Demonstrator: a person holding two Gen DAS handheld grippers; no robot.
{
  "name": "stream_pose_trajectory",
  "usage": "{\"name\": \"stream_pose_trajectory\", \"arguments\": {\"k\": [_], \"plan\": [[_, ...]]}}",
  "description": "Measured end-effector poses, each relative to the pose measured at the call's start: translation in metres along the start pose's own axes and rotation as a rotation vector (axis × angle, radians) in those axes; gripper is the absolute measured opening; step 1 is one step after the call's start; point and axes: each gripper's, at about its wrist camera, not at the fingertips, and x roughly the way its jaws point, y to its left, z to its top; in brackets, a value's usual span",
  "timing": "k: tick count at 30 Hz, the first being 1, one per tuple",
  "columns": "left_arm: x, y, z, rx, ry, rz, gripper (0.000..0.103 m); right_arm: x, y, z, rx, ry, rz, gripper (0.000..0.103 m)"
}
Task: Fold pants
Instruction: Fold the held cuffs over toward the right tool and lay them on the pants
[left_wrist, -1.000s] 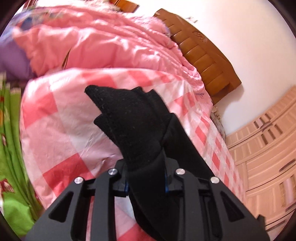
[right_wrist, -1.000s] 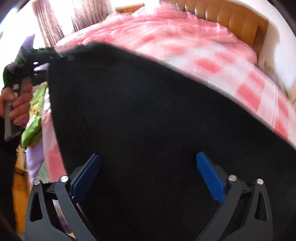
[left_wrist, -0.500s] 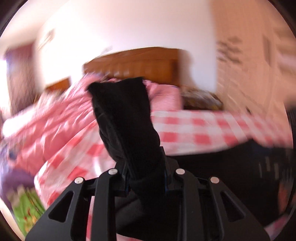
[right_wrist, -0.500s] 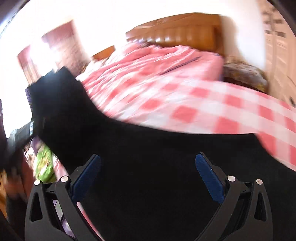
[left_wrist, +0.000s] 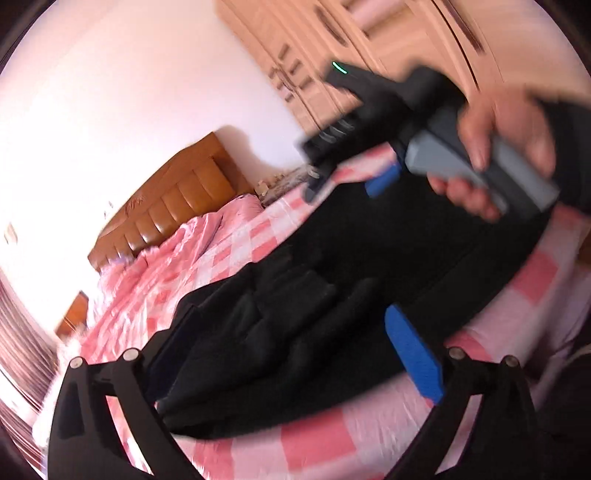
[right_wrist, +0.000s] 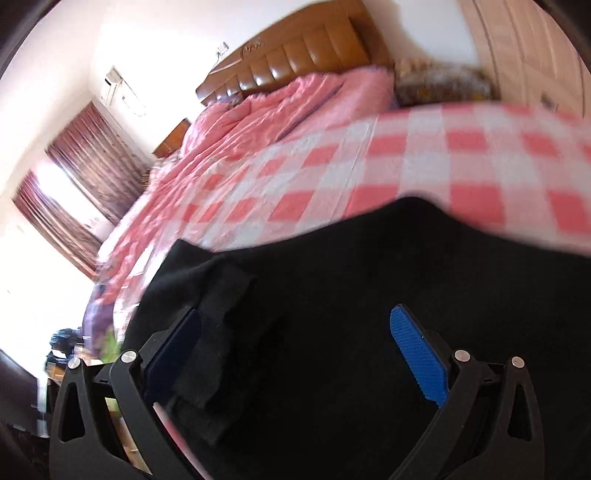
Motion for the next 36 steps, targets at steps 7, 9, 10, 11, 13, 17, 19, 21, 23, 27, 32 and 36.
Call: {"name": "stream_pose_trajectory", "arguments": {"k": [7, 9, 10, 11, 13, 17, 19, 21, 23, 27, 32, 36], "plan": [[0.022, 0.108, -0.059, -0.416, 0.242, 0.288, 0.099, 0.024, 0.033, -0.041, -0.049, 0.196, 0.161, 0.097], [0.028, 0.119, -0.068, -0.447, 0.260, 0.303, 0.099, 0.024, 0.044, -0.047, -0.102, 0.175, 0.129, 0.090], [0.029, 0.121, -0.071, -0.440, 0.257, 0.297, 0.099, 0.023, 0.049, -0.049, -0.124, 0.160, 0.126, 0.081], [0.030, 0.117, -0.070, -0.417, 0.254, 0.292, 0.099, 0.023, 0.055, -0.050, -0.141, 0.152, 0.148, 0.075], [0.032, 0.110, -0.070, -0.352, 0.251, 0.275, 0.099, 0.029, 0.062, -0.050, -0.156, 0.166, 0.192, 0.070], [0.041, 0.093, -0.075, -0.238, 0.272, 0.253, 0.099, 0.039, 0.081, -0.067, -0.245, 0.230, 0.149, 0.066], [0.054, 0.089, -0.080, -0.190, 0.297, 0.245, 0.099, 0.040, 0.084, -0.073, -0.274, 0.232, 0.141, 0.065], [0.063, 0.086, -0.086, -0.170, 0.317, 0.210, 0.099, 0.042, 0.079, -0.069, -0.235, 0.232, 0.169, 0.064], [0.066, 0.089, -0.087, -0.186, 0.310, 0.180, 0.098, 0.048, 0.070, -0.060, -0.166, 0.221, 0.218, 0.052], [0.067, 0.102, -0.081, -0.246, 0.294, 0.091, 0.072, 0.053, 0.062, -0.048, -0.124, 0.161, 0.217, 0.026], [0.049, 0.125, -0.085, -0.333, 0.249, 0.081, 0.023, 0.024, 0.088, -0.055, -0.245, 0.061, 0.208, 0.019], [0.029, 0.128, -0.090, -0.342, 0.230, 0.093, 0.006, 0.001, 0.098, -0.061, -0.268, 0.039, 0.226, 0.019]]}}
